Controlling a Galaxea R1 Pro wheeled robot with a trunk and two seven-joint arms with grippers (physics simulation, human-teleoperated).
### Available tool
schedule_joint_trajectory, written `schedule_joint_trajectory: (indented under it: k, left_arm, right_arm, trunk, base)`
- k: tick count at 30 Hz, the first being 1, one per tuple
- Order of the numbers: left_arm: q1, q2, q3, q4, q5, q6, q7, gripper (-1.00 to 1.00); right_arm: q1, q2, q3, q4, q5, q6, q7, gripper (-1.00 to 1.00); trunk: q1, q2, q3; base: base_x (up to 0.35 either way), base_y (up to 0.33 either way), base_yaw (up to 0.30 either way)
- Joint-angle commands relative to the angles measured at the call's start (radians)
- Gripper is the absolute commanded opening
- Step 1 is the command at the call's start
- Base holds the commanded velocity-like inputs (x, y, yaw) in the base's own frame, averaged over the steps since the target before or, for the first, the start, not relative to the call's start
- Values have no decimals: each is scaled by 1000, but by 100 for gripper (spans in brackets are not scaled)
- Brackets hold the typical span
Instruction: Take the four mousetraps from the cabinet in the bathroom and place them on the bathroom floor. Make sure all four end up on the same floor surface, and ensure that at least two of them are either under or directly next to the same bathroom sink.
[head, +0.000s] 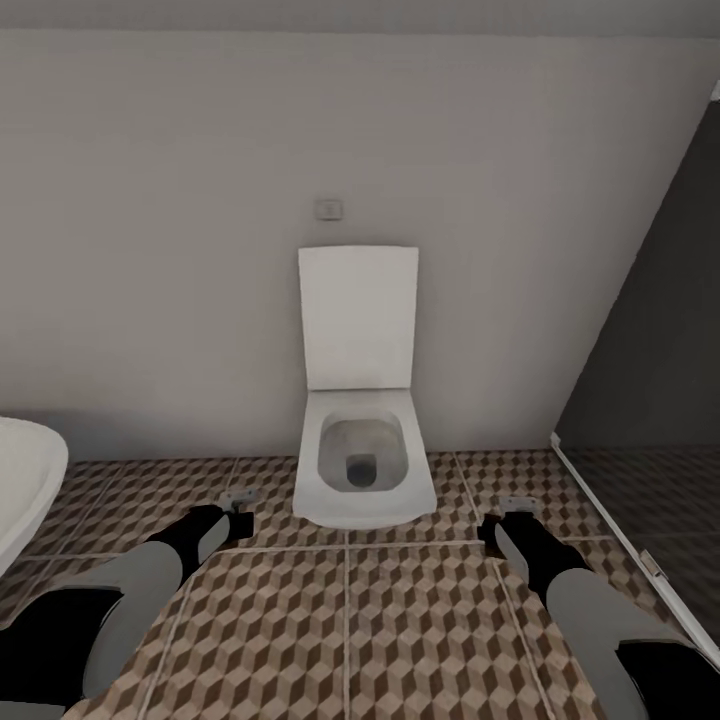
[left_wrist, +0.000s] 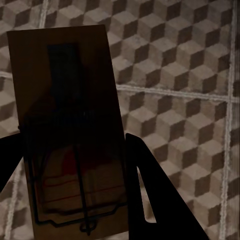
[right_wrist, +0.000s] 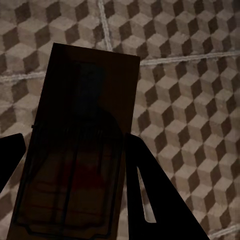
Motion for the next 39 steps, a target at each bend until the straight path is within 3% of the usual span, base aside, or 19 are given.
schedule_joint_trajectory:
  k: [1,39]
  left_arm:
    - [0,0,-6,-2,10,6,2,-100]
    - [0,1,-6,-2,10,4,3,-100]
  right_arm:
    - [0,-1,5,-2,-8,5,-7,-100]
    - [0,-1,5,-2,-8,5,-13,-100]
  trunk:
    - [0,0,-1]
    - [0,0,-1]
  base:
    - [0,-55,0]
    - [36,-37,51]
